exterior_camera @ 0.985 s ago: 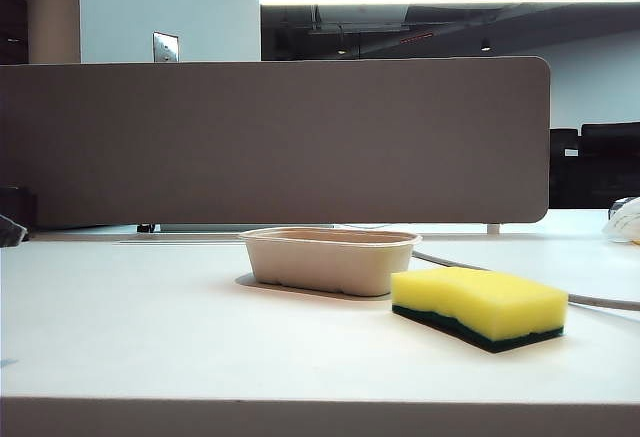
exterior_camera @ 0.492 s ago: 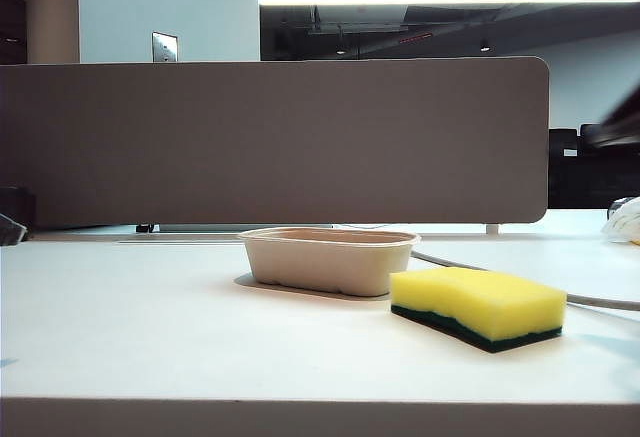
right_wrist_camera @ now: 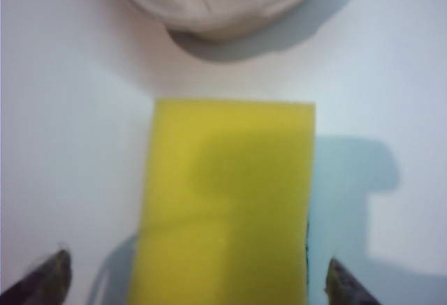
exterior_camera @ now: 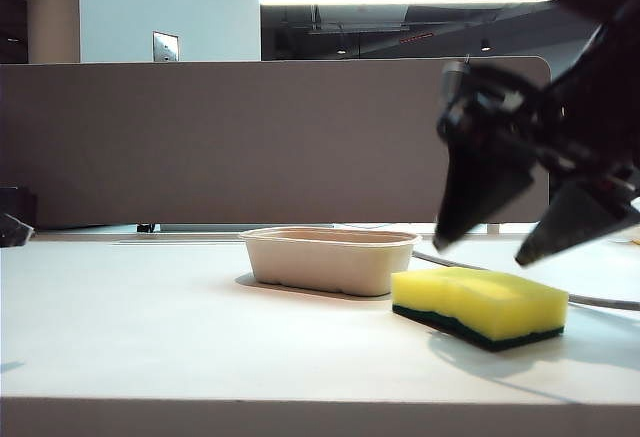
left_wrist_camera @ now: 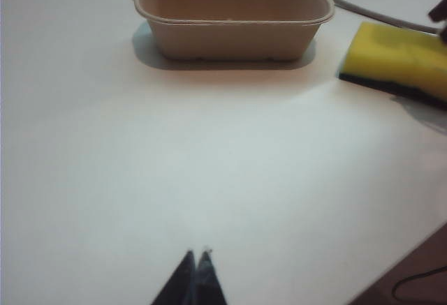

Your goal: Pick up the cleaning sponge from the table and place it into the paper lunch box.

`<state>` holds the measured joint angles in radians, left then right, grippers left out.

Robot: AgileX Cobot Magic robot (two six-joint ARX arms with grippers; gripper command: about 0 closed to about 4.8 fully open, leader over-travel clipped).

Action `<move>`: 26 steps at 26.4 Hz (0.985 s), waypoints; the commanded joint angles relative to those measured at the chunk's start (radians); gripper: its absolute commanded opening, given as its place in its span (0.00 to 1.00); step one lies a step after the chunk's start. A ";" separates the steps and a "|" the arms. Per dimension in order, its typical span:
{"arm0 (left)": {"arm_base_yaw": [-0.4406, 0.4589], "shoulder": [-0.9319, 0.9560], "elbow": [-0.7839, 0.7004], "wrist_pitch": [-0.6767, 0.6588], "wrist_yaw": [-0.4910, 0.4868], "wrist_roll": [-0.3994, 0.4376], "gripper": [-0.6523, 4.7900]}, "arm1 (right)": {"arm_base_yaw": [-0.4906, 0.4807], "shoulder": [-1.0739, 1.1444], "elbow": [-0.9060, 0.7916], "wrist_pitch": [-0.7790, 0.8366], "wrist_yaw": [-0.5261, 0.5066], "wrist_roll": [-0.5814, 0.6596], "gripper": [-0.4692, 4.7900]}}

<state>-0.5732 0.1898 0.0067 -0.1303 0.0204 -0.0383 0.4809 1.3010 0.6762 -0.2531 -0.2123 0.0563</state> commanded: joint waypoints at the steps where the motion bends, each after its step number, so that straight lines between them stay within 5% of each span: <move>1: -0.023 0.000 0.001 0.012 0.003 0.001 0.11 | 0.002 0.058 0.019 0.021 0.005 -0.061 1.00; 13: -0.023 0.000 0.001 0.012 0.002 0.001 0.11 | 0.002 0.186 0.018 0.106 0.037 -0.066 1.00; 16: -0.023 0.000 0.001 0.012 0.002 0.001 0.11 | 0.002 0.180 0.026 0.094 -0.016 -0.065 0.14; 17: -0.023 0.000 0.001 0.012 0.002 0.001 0.11 | 0.002 0.177 0.041 0.078 -0.048 -0.065 0.07; 22: -0.023 -0.001 0.001 0.012 0.002 0.001 0.11 | 0.023 0.171 0.245 -0.102 -0.104 -0.065 0.07; 26: -0.023 -0.001 0.001 0.012 0.002 0.001 0.11 | 0.049 0.192 0.386 -0.028 -0.084 -0.082 0.07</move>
<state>-0.5964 0.1898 0.0067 -0.1303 0.0223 -0.0387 0.5278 1.4788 1.0382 -0.3401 -0.3092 -0.0185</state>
